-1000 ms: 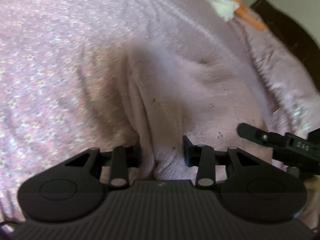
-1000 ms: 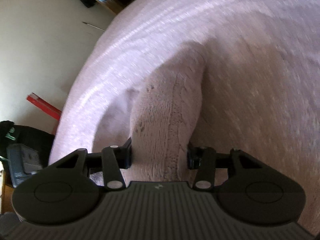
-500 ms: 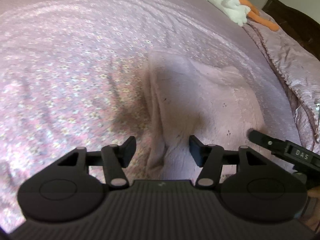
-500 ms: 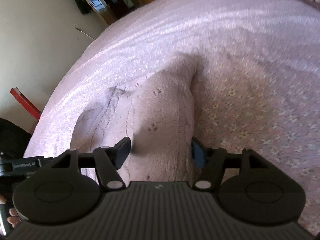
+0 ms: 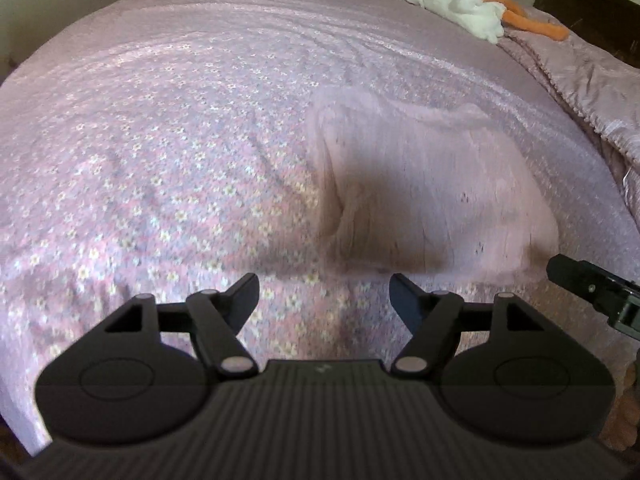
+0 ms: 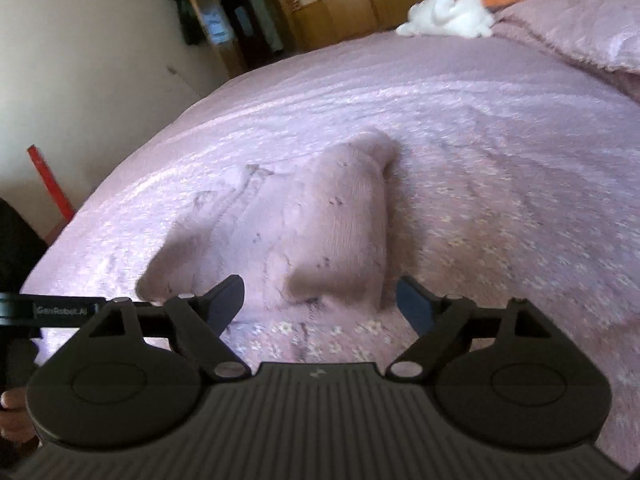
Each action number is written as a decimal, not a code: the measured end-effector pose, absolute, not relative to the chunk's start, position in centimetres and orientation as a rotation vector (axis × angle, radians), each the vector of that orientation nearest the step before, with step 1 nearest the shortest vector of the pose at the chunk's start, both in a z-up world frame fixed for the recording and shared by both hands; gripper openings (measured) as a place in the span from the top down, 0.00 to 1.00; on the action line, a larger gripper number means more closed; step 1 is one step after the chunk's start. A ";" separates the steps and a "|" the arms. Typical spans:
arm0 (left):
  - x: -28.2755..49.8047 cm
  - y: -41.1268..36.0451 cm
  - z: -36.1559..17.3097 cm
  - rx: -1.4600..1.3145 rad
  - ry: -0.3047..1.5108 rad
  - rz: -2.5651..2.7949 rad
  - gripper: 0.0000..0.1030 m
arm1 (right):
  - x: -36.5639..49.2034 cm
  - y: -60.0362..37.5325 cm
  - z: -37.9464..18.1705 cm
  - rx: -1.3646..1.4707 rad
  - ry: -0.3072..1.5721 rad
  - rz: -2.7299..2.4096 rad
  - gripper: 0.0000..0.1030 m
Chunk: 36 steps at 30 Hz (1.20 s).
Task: Fold small clothes
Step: 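Open both tools and withdraw them from the folded cardigan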
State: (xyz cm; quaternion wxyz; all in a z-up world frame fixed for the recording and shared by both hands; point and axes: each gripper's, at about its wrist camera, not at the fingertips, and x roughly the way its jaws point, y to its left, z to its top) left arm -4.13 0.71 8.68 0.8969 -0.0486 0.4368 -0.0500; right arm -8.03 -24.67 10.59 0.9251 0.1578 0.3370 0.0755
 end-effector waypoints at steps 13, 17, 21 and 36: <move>-7.8 -1.6 5.7 -0.003 0.879 -0.054 0.29 | -12.3 -22.5 7.3 0.224 0.710 0.091 0.07; -8.1 -2.2 4.5 -0.010 0.921 -0.057 0.29 | -12.8 -22.4 6.2 0.214 0.732 0.071 0.06; -8.2 -2.8 3.5 0.015 0.933 -0.041 0.29 | -12.5 -22.7 5.2 0.243 0.777 0.054 0.06; -8.6 -3.0 2.9 0.024 0.898 -0.012 0.27 | -12.1 -22.1 4.0 0.205 0.808 0.052 0.00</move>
